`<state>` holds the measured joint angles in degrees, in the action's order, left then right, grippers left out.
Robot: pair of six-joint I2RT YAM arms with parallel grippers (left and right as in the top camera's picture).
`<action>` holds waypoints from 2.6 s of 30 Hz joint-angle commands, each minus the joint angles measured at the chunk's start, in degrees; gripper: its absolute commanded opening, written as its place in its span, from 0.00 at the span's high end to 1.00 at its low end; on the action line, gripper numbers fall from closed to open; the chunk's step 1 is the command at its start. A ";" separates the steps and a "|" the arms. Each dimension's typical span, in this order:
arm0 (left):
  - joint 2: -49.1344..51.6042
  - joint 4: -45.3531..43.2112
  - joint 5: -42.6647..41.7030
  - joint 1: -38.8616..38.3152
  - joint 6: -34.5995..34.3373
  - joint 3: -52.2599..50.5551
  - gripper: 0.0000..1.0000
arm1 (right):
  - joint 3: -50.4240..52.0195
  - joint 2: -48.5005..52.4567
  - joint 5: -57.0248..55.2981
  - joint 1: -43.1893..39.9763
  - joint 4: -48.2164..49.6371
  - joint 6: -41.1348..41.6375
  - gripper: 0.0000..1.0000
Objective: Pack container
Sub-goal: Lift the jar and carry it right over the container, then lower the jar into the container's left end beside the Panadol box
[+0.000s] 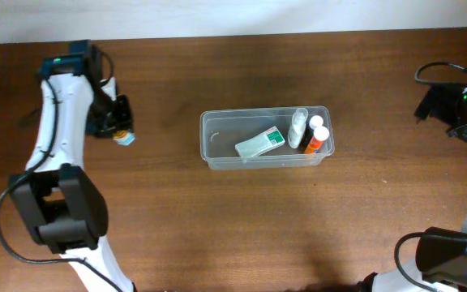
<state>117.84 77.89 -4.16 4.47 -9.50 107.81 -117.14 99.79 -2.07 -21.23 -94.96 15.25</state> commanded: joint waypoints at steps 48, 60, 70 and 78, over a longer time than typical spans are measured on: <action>-1.66 -4.42 -3.28 -32.22 -1.64 10.73 0.67 | -0.04 -1.27 -0.07 -0.17 0.02 0.48 0.02; 3.23 -3.67 -3.28 -32.44 -2.51 10.71 0.67 | -0.07 -1.27 -0.07 -0.17 0.02 0.50 0.02; 7.80 -3.65 -1.49 -32.54 -3.06 10.40 0.67 | -0.07 -1.27 -0.07 -0.17 0.02 0.50 0.02; 9.79 -2.45 0.81 -32.54 -4.20 10.36 0.67 | -0.07 -1.27 -0.07 -0.17 0.02 0.50 0.02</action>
<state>126.69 75.02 -4.60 -27.86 -12.88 117.38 -117.14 99.79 -2.07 -21.23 -94.96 15.25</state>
